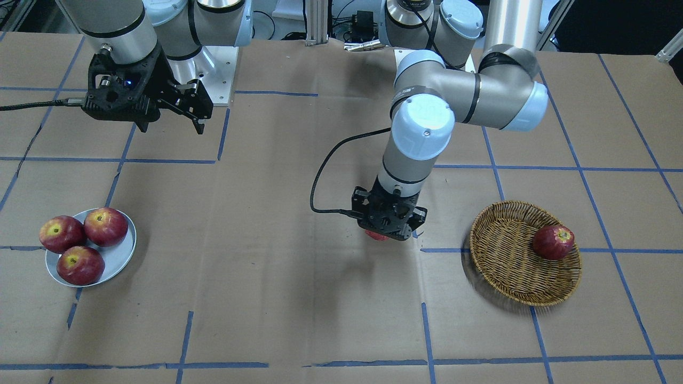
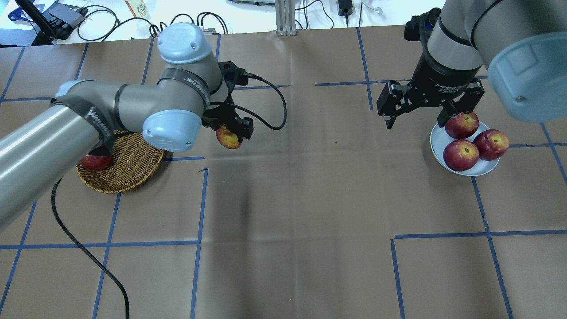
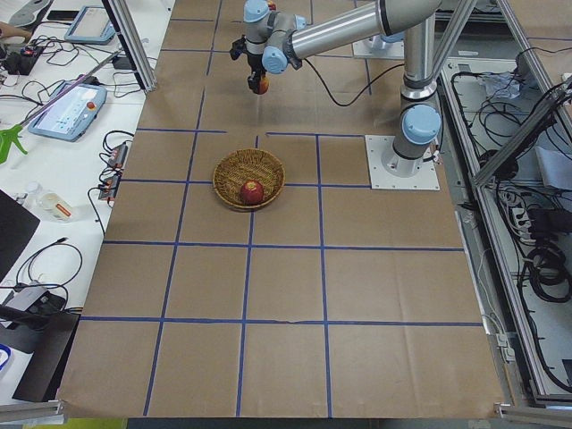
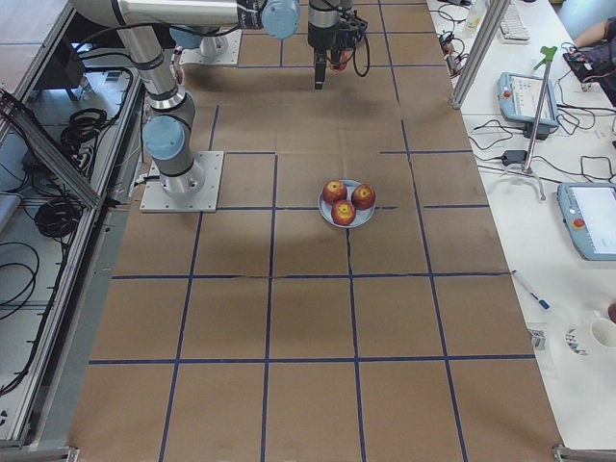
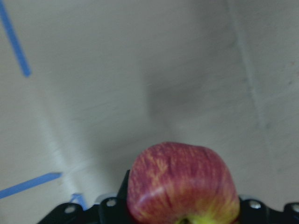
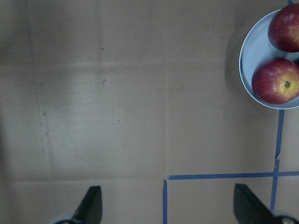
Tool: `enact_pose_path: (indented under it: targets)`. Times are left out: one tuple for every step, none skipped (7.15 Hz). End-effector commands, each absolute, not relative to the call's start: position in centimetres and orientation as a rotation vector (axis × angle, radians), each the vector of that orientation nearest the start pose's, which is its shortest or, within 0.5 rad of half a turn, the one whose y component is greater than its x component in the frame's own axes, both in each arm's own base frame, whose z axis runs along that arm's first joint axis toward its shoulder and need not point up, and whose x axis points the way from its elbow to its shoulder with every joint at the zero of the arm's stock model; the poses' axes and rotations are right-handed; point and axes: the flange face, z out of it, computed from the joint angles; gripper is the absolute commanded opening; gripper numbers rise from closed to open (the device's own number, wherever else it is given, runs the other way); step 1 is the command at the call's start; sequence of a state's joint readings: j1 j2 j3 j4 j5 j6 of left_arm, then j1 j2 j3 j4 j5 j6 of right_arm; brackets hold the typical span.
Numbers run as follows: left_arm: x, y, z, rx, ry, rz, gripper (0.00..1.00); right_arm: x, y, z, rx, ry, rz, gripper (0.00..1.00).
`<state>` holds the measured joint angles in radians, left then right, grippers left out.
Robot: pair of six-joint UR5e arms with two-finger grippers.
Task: Transfer apple from basket to plate
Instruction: 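Lift the apple with the left gripper and carry it toward the table center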
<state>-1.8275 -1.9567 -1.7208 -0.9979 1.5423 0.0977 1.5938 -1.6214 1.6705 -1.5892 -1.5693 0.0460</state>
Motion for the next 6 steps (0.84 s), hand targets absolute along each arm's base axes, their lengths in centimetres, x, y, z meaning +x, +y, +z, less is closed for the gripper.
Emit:
enact_pose_path:
  targets:
    - [-35.3,-55.7,22.9,0.581,3.116,-0.064,0.47,14.4,-46.4,46.5,0.036,3.141,0.048,1.0]
    - [-37.3,-55.9,22.0,0.618,3.104,-0.067,0.47,14.4,-46.4,46.5,0.036,3.141,0.048,1.0]
    - [-37.7,-56.0,20.9,0.635,3.103,-0.078,0.47,14.3,-46.4,46.5,0.039,3.14,0.048,1.0]
    - [-37.9,-56.2,19.6,0.639,3.108,-0.147,0.48,14.4,-46.3,46.5,0.036,3.141,0.051,1.0]
    - [-37.9,-56.1,19.5,0.639,3.108,-0.148,0.48,14.4,-46.4,46.5,0.034,3.141,0.048,1.0]
    - [-37.8,-55.8,19.2,0.651,3.105,-0.136,0.49,14.3,-46.4,46.5,0.039,3.14,0.048,1.0]
